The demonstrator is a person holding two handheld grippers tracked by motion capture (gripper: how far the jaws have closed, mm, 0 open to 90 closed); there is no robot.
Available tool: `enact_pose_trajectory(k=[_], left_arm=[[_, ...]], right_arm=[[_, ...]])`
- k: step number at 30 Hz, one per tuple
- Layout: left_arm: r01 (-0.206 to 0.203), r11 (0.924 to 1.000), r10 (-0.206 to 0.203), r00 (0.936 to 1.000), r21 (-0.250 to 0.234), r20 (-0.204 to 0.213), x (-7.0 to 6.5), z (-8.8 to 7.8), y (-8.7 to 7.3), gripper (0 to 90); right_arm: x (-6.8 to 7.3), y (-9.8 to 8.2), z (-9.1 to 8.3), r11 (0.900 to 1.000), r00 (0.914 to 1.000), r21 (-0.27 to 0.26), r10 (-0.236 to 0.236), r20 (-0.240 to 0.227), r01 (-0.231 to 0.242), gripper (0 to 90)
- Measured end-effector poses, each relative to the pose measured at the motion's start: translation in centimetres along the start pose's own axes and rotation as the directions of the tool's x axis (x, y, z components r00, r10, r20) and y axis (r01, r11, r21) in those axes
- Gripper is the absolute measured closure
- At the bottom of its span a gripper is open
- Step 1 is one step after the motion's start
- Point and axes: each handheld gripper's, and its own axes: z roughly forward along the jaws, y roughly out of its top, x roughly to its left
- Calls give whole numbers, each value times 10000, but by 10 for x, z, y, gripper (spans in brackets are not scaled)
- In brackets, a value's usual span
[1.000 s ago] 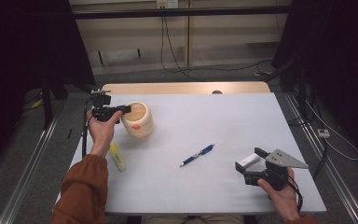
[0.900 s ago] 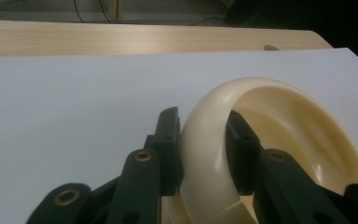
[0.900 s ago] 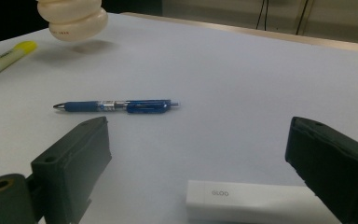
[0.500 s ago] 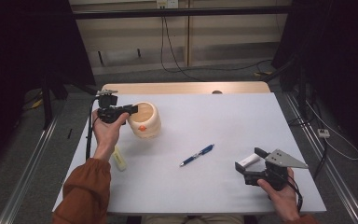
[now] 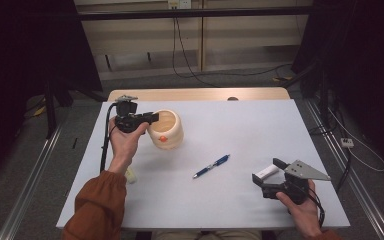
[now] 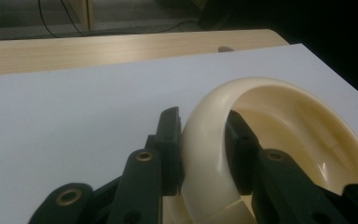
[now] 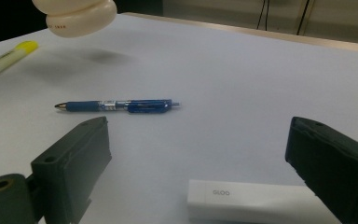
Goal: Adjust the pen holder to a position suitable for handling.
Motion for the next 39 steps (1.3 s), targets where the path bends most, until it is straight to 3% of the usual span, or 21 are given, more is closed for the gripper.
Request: enact_pose_trajectory(k=[15, 19, 31, 39], left_arm=[[-99, 9999, 95, 9992, 98, 385, -41, 29, 10, 715], [-296, 9994, 291, 9992, 203, 261, -49, 39, 10, 715], [-78, 9983, 49, 9988, 586, 496, -62, 65, 7, 715], [104, 9969, -134, 9992, 777, 387, -65, 79, 5, 715]], right_arm=[[0, 0, 0, 10000, 10000, -2, -23, -49, 23, 65], [0, 0, -1, 10000, 10000, -22, -18, -53, 18, 64], [0, 0, 0, 10000, 10000, 6, -27, -67, 27, 65], [-1, -1, 0, 10000, 10000, -4, -11, -84, 11, 64]])
